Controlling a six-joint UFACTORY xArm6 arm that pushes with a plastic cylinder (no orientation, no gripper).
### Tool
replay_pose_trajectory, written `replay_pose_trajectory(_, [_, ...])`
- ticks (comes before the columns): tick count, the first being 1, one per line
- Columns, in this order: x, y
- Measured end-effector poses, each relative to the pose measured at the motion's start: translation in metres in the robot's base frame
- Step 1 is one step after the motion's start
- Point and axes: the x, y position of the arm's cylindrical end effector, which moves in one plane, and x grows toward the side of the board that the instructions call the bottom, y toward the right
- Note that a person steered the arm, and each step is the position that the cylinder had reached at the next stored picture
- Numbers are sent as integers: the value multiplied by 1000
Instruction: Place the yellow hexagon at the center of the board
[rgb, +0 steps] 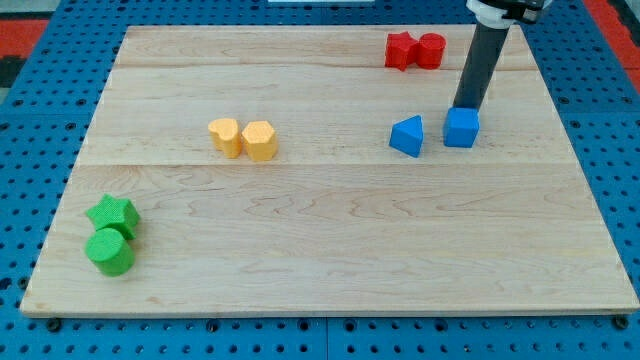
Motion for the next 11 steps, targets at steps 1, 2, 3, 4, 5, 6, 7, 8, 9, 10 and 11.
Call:
replay_pose_trajectory(1, [15, 0])
replay_pose_trajectory(2, [9, 10])
replay_pose_trajectory(3, [51, 74])
replay_pose_trajectory(4, [164, 18])
replay_pose_trajectory(5, [189, -127])
replay_pose_trajectory(6, [169, -242])
replay_pose_trajectory(7, [118, -290])
replay_pose_trajectory(8, [68, -296])
replay_pose_trajectory(9, [43, -285])
replay_pose_trajectory(10, [45, -221])
replay_pose_trajectory(11, [54, -214])
